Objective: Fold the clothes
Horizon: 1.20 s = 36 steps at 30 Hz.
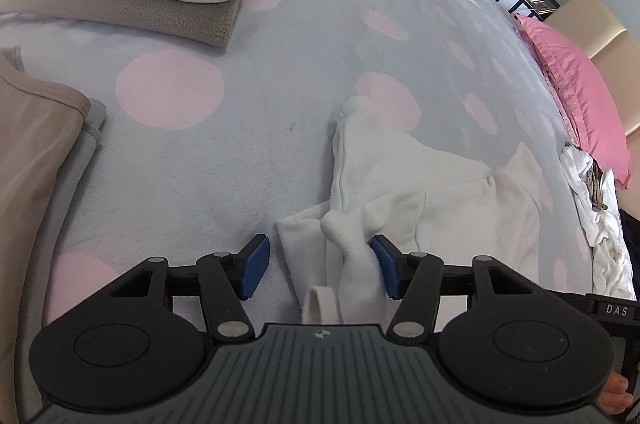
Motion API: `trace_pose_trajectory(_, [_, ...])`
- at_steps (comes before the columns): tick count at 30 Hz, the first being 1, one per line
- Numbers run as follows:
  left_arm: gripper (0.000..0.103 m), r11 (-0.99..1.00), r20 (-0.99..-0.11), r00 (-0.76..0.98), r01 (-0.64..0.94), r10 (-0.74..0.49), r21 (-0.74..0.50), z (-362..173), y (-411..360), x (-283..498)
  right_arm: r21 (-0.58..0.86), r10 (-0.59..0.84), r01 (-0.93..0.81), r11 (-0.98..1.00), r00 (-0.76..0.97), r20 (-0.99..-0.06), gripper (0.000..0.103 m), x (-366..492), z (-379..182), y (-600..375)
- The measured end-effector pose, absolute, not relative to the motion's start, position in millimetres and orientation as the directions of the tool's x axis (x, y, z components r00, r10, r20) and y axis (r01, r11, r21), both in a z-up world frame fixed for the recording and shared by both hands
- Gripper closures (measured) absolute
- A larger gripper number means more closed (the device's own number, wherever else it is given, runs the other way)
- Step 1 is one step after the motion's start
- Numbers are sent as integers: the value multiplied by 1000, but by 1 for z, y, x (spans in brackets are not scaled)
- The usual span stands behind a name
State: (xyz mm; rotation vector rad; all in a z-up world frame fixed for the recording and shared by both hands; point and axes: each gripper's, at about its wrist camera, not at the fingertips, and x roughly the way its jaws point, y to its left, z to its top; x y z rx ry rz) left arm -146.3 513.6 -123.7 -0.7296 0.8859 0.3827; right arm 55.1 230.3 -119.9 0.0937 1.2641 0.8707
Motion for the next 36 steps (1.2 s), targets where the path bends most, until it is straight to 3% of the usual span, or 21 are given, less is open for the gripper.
trace_pose_trajectory(4, [42, 723, -809, 588, -567, 20, -394, -127, 509, -140, 535, 627, -503, 678, 16, -779, 44, 61, -129, 237])
trace_pose_trajectory(8, [42, 768, -815, 574, -556, 79, -317, -125, 495, -130, 527, 631, -524, 669, 27, -775, 52, 59, -131, 245])
trace_pose_trajectory(10, [47, 772, -811, 578, -557, 94, -307, -124, 492, -129, 535, 637, -515, 670, 30, -770, 57, 59, -132, 248])
trace_pose_trajectory(15, [81, 771, -783, 611, -554, 120, -314, -120, 483, -136, 552, 657, -504, 664, 42, -753, 72, 55, -133, 247])
trace_pose_trajectory(18, [86, 767, -770, 620, -565, 152, -303, -116, 476, -138, 539, 660, -515, 666, 71, -748, 75, 50, -128, 245])
trace_pose_trajectory(36, [89, 780, -617, 725, -563, 306, -275, -24, 445, -214, 415, 762, -732, 541, 218, -610, 78, -34, -21, 224])
